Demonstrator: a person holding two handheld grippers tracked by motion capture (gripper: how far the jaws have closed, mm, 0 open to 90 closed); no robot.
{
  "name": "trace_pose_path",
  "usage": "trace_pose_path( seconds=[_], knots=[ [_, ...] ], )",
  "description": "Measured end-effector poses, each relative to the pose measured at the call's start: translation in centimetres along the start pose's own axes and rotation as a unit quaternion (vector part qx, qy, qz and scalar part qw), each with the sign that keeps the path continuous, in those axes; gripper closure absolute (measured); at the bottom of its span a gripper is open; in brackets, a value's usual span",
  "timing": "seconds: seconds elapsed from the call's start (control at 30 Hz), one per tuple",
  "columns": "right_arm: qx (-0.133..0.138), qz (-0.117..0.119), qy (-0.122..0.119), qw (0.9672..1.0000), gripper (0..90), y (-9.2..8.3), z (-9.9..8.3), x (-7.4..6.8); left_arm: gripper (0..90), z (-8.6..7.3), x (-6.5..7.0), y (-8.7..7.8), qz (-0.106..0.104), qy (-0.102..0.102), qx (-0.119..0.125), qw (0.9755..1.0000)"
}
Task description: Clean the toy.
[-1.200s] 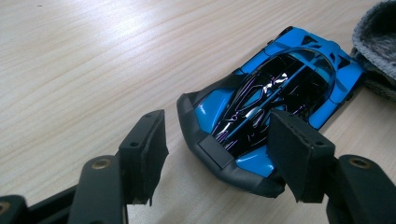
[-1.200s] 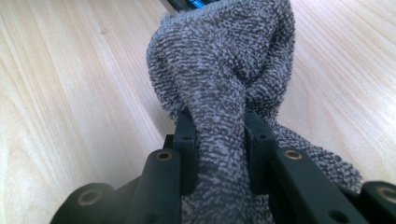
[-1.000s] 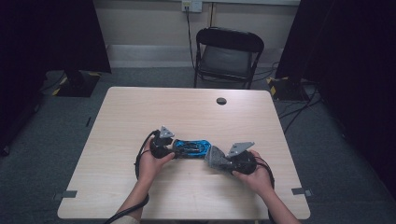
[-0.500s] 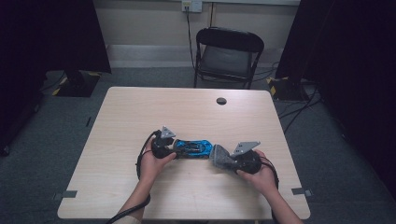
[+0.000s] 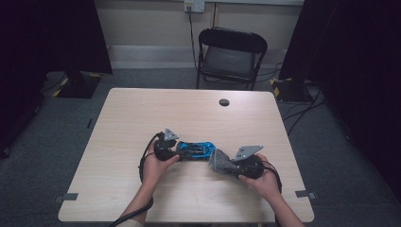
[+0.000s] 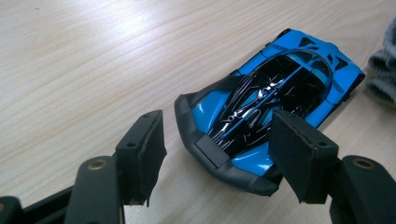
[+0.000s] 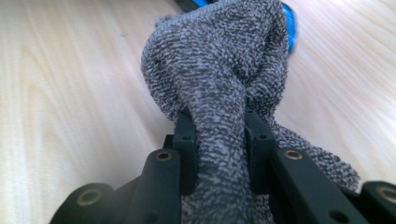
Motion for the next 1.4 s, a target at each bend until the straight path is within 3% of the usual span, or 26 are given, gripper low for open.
trace_pose_path(
  seconds=[0.2, 0.3, 0.5, 0.7, 0.87, 1.1, 1.13, 1.17, 1.23, 1.4],
  knots=[
    [-0.001, 0.018, -0.022, 0.9996, 71.8, 0.6, 1.2, -1.7, 35.1, 0.1, 0.4, -0.4, -0.006, 0.003, -0.001, 1.0000],
    [0.003, 0.032, -0.030, 0.9990, 71.8, 1.1, 2.0, -2.5, 32.4, 0.0, 0.7, -0.4, -0.008, 0.022, -0.012, 0.9997],
    [-0.014, 0.051, -0.056, 0.9971, 71.7, 3.1, 3.2, -4.2, 32.2, -0.3, 0.9, -0.5, -0.015, 0.015, -0.013, 0.9997],
    [-0.029, 0.067, -0.067, 0.9951, 71.6, 5.2, 3.7, -5.3, 31.5, -0.3, 0.6, -1.6, -0.020, 0.026, -0.007, 0.9995],
    [-0.025, 0.073, -0.068, 0.9947, 71.6, 6.2, 4.7, -5.9, 31.5, -0.2, -0.1, -2.8, -0.019, 0.020, 0.004, 0.9996],
    [-0.027, 0.089, -0.090, 0.9916, 71.1, 8.6, 7.2, -7.6, 31.0, -0.7, -1.0, -3.7, -0.018, 0.017, 0.006, 0.9997],
    [-0.029, 0.090, -0.092, 0.9912, 71.1, 9.0, 7.4, -7.8, 31.0, -0.7, -0.9, -3.7, -0.022, 0.006, 0.010, 0.9997],
    [-0.032, 0.089, -0.094, 0.9911, 70.9, 9.3, 7.6, -7.8, 31.1, -1.0, -1.2, -3.8, -0.020, 0.016, 0.006, 0.9997],
    [-0.028, 0.090, -0.090, 0.9914, 70.6, 9.8, 8.0, -7.8, 32.4, -1.3, -1.2, -3.8, -0.026, 0.005, 0.007, 0.9996],
    [-0.025, 0.098, -0.089, 0.9909, 70.6, 10.6, 8.6, -7.8, 32.7, -2.1, -1.4, -3.8, -0.028, 0.001, 0.002, 0.9996]
  ],
)
Point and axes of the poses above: each handheld gripper's, and its own axes: y roughly forward along the jaws, z roughly out of its top, x roughly to its right, the point moved 8 cm from there along y, roughly forward along the jaws, and after that the axes turned 11 degrees about z, right-handed, at the moved point
